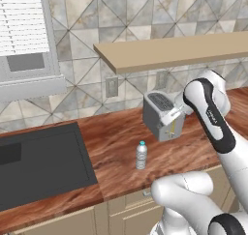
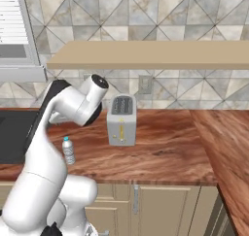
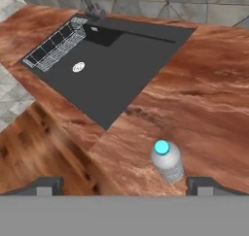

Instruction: Place the drinks on the dining counter in a tight cluster.

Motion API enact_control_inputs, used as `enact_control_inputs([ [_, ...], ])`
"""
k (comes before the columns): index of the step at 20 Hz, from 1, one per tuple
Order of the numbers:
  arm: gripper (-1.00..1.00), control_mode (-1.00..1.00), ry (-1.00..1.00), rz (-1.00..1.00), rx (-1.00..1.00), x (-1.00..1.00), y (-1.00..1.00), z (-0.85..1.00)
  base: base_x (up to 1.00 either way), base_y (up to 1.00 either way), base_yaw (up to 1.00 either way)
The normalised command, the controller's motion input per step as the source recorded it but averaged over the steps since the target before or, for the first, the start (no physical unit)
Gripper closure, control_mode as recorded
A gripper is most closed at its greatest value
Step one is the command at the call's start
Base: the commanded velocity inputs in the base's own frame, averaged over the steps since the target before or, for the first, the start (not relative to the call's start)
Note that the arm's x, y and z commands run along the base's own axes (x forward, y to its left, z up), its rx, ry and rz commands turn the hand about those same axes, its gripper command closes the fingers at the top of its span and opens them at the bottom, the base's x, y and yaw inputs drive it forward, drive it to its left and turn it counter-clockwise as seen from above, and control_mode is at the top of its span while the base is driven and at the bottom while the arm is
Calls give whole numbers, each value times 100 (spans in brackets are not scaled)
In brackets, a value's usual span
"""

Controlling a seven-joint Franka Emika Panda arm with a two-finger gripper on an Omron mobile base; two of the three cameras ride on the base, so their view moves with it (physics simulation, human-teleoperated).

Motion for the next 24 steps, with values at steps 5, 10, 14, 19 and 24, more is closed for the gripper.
enact_control_inputs([
  [5, -100, -100, -21, 39, 3, 0, -22, 14, 0, 0, 0],
  [10, -100, -100, -5, 17, 1, 0, 0, -31, 0, 0, 0],
  [14, -100, -100, -9, 13, 6, 0, 0, -63, 0, 0, 0],
  [19, -100, -100, -15, 8, 25, 0, 0, -19, 0, 0, 0],
  [24, -100, -100, -6, 12, 22, 0, 0, -6, 0, 0, 0],
])
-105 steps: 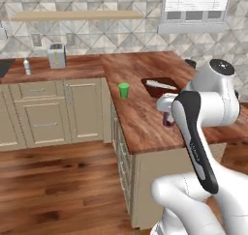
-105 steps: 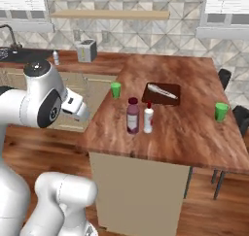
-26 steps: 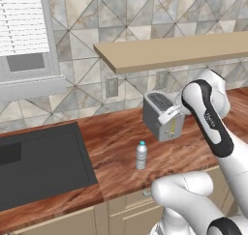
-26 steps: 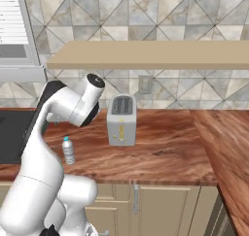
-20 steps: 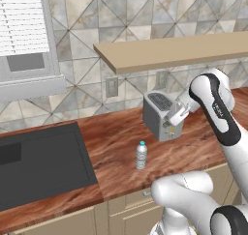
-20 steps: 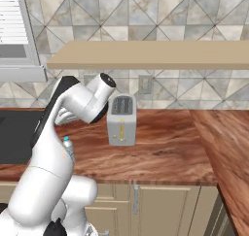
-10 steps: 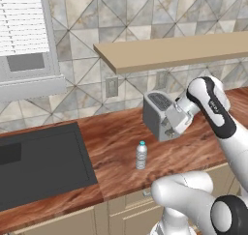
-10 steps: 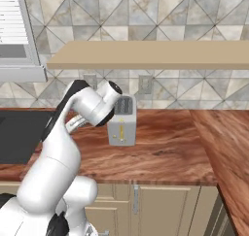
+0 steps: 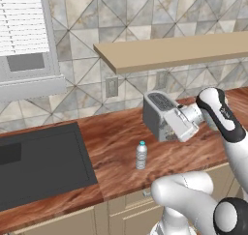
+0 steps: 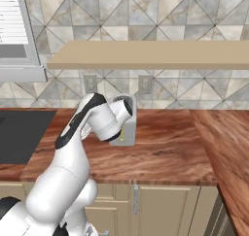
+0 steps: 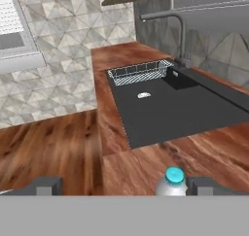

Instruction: Place the drinks on the dining counter in a tight cluster.

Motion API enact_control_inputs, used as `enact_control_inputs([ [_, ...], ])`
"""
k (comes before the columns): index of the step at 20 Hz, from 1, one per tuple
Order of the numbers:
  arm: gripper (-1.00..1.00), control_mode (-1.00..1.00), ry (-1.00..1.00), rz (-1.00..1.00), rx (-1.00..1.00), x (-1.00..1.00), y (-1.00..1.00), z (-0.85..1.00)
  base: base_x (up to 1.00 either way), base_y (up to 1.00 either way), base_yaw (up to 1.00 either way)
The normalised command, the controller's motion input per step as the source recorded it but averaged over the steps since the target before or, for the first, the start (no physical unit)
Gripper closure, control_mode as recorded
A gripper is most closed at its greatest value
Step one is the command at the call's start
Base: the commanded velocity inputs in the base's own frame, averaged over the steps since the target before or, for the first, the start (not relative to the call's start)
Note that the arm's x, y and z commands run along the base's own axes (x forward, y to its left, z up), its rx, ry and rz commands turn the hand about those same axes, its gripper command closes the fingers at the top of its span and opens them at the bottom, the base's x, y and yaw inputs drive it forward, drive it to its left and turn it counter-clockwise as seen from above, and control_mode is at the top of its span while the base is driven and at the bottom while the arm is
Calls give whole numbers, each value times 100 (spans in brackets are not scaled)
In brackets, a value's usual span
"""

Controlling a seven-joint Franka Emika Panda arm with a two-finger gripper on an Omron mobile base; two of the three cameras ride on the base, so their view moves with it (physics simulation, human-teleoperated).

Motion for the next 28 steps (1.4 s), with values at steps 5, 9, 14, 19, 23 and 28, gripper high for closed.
enact_control_inputs([
  [5, -100, -100, 8, 16, 8, 0, 5, -38, 0, 0, 0],
  [9, -100, -100, 3, 8, 18, 6, 0, -18, 0, 0, 0],
  [14, -100, -100, 5, 0, 12, 0, 0, 0, 0, 0, 0],
  [19, -100, -100, 17, 0, 0, 7, 15, -7, 0, 0, 0],
  [23, -100, -100, 8, -1, 0, 4, 8, -9, 0, 0, 0],
  [28, -100, -100, -1, -1, 0, 0, 0, -17, 0, 0, 0],
])
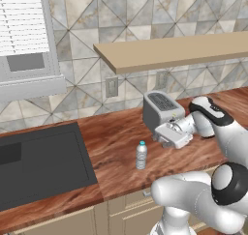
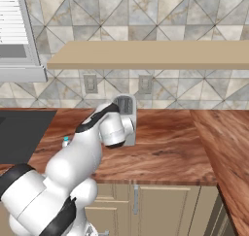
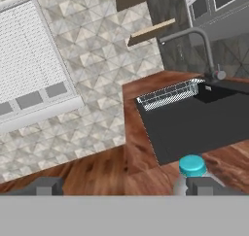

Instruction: Place the drinks on the dining counter in a tight cluster.

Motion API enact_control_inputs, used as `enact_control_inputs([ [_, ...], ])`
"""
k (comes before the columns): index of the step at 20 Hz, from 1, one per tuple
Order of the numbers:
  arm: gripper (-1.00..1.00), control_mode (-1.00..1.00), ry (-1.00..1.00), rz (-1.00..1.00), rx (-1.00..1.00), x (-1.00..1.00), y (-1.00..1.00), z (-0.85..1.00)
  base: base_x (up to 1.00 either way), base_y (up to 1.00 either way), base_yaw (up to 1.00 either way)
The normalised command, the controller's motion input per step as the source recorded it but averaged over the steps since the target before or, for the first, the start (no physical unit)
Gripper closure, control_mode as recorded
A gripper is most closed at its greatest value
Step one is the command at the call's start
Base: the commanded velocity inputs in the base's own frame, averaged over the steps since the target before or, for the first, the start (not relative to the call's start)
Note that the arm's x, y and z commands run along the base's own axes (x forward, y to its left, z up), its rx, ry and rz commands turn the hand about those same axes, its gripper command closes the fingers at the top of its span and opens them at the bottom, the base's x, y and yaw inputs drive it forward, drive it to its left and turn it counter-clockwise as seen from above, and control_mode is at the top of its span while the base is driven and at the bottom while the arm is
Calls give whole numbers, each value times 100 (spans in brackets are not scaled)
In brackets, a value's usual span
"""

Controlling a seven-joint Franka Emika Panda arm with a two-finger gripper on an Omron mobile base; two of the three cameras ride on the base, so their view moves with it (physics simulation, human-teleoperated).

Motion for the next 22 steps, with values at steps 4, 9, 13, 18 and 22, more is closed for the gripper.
enact_control_inputs([
  [4, -100, -100, -7, 0, 0, 15, 4, -52, 0, 0, 0],
  [9, -100, -100, -7, 0, 0, 28, 1, -39, 0, 0, 0],
  [13, -100, -100, -1, 0, 0, 35, 0, -10, 0, 0, 0],
  [18, -100, -100, 0, 0, 0, 22, 0, 0, 0, 0, 0],
  [22, -100, -100, 0, 0, 0, 4, 0, 0, 0, 0, 0],
])
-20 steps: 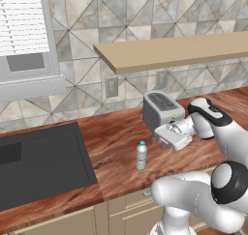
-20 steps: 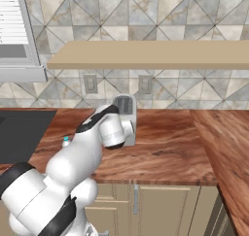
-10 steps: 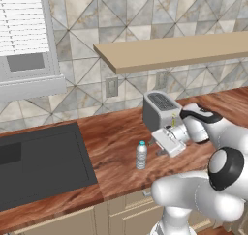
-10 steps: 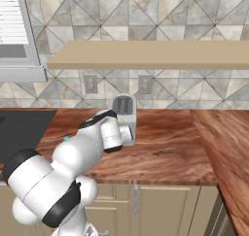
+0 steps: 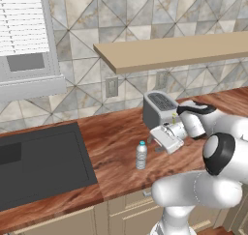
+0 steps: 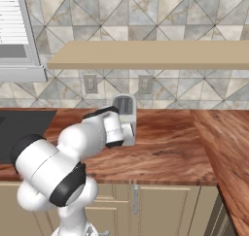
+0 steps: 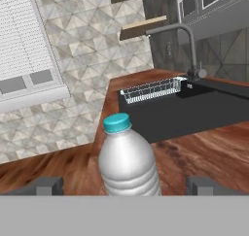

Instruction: Place the drinks on the dining counter in a tight cluster.

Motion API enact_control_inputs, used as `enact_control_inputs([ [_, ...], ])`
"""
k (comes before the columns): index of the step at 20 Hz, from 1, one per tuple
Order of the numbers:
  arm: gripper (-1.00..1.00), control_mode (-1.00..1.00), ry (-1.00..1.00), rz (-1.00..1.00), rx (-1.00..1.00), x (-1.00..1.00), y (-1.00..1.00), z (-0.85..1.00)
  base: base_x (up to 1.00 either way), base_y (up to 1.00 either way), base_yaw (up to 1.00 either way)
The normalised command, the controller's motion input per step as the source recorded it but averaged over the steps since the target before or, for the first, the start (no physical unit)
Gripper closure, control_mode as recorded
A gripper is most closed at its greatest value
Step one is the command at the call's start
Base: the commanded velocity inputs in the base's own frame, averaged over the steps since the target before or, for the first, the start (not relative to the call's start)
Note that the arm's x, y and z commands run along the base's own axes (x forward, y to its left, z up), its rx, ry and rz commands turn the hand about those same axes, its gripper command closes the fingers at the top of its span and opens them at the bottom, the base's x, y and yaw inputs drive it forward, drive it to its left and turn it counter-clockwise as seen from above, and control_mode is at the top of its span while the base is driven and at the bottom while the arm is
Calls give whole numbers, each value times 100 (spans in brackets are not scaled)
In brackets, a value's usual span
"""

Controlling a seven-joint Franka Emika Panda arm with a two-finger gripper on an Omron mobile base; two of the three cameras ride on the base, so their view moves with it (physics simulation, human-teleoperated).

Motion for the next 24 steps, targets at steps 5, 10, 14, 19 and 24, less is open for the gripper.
enact_control_inputs([
  [5, -100, -100, 0, 0, 0, -3, 2, -9, 0, 0, 0],
  [10, -100, -100, 0, 0, 0, 0, 18, -22, 0, 0, 0],
  [14, -100, -100, 0, 0, 0, 0, 19, -13, 0, 0, 0],
  [19, -100, -100, 0, 0, 0, 0, 16, 0, 0, 0, 0],
  [24, -100, -100, 0, 0, 0, 0, 9, 0, 0, 0, 0],
])
